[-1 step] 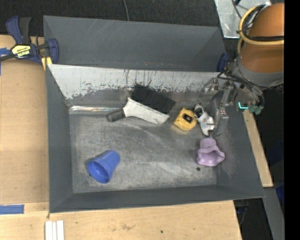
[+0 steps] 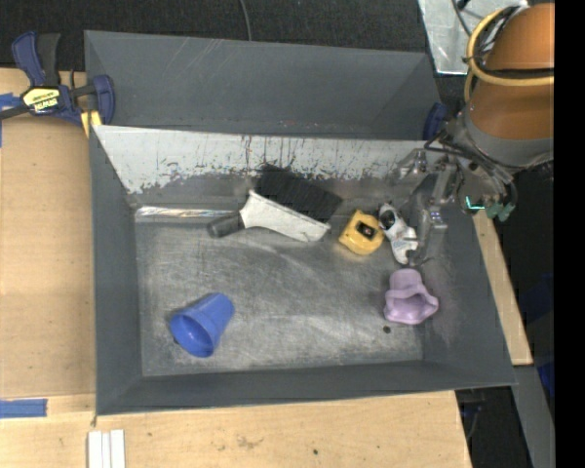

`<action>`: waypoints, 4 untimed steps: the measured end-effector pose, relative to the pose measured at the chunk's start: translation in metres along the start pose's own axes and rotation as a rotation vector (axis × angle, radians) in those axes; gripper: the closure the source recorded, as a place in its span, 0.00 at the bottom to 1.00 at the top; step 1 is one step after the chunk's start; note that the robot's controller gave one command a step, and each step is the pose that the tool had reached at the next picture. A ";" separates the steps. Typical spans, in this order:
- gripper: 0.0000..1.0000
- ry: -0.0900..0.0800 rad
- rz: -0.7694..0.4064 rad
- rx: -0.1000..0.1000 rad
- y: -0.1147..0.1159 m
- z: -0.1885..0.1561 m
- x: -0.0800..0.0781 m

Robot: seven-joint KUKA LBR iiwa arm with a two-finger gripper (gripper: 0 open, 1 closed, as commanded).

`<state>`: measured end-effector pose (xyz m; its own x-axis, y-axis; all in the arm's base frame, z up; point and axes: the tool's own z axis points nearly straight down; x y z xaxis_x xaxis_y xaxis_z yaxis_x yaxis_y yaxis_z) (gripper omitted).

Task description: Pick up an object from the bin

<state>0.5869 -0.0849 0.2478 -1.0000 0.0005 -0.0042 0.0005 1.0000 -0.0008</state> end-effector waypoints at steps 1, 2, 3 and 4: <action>0.00 -0.009 -0.021 0.001 -0.018 0.045 -0.024; 0.00 0.008 0.120 -0.002 -0.044 0.066 -0.010; 0.00 -0.002 0.092 0.001 -0.051 0.068 -0.018; 1.00 -0.035 0.159 -0.021 -0.052 0.138 -0.047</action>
Offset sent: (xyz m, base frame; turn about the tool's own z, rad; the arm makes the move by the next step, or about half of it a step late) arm 0.0022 -0.0565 -0.0591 0.1717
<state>0.6345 -0.1373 0.1102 -0.9866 0.1592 -0.0370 0.1584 0.9871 0.0234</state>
